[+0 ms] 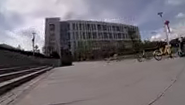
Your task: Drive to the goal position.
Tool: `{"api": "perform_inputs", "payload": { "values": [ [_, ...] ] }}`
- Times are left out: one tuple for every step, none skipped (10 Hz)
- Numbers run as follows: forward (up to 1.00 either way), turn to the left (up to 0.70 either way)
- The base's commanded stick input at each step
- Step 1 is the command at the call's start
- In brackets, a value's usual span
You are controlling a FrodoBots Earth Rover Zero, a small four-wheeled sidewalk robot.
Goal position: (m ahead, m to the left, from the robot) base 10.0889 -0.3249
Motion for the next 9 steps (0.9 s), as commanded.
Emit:
{"api": "perform_inputs", "payload": {
  "values": [
    [0.70, 0.00],
    [0.70, 0.00],
    [0.70, 0.00],
    [0.70, 0.00],
    [0.70, 0.00],
    [0.70, 0.00],
    [0.70, 0.00],
    [0.70, 0.00],
    [0.70, 0.00]
  ]
}}
